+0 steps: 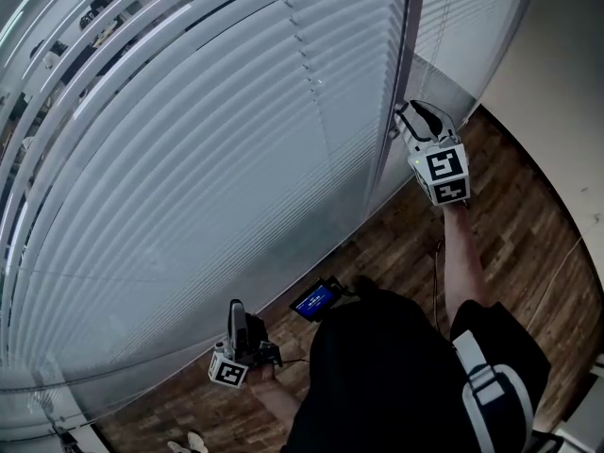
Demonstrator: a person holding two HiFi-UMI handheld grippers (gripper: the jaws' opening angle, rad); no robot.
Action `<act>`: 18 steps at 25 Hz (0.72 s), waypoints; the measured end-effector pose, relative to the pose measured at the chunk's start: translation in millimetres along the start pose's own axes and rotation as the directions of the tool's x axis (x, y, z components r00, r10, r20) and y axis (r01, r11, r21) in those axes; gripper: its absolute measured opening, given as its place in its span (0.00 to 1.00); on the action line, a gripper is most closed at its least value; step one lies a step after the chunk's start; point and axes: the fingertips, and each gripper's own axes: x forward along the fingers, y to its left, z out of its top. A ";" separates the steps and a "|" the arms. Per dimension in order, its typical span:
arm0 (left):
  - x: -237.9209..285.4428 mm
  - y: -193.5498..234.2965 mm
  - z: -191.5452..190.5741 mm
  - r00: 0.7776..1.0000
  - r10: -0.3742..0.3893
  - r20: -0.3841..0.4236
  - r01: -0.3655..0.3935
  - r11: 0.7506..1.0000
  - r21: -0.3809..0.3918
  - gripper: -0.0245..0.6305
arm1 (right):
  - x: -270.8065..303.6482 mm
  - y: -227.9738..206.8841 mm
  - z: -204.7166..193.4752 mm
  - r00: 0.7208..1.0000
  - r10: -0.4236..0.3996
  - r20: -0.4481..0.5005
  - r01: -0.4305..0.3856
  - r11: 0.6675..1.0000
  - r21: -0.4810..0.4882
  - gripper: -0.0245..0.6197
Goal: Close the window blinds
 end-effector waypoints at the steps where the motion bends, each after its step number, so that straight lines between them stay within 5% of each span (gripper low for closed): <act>1: 0.0 0.3 -0.3 1.000 -0.001 0.000 0.001 1.000 0.000 0.12 | 0.2 -0.8 -0.4 1.000 0.014 0.009 -0.015 0.998 0.061 0.24; 4: 0.6 -1.0 2.8 1.000 -0.011 0.005 0.011 1.000 0.004 0.12 | -0.3 -4.3 2.5 0.998 0.045 0.048 -0.054 0.976 0.211 0.24; 7: 2.2 -4.4 5.7 1.000 -0.009 0.005 0.009 1.000 0.004 0.12 | -1.5 -4.7 4.8 0.998 0.045 0.054 -0.056 0.976 0.211 0.24; 12: 2.0 -2.6 2.9 1.000 -0.004 -0.002 0.004 1.000 0.008 0.12 | -3.7 -0.5 6.6 0.999 0.005 0.031 -0.005 1.000 -0.015 0.24; 18: 6.3 -1.3 1.7 1.000 -0.011 -0.013 0.011 1.000 0.009 0.12 | -2.4 5.5 7.2 0.999 -0.042 0.004 0.042 0.969 -0.245 0.23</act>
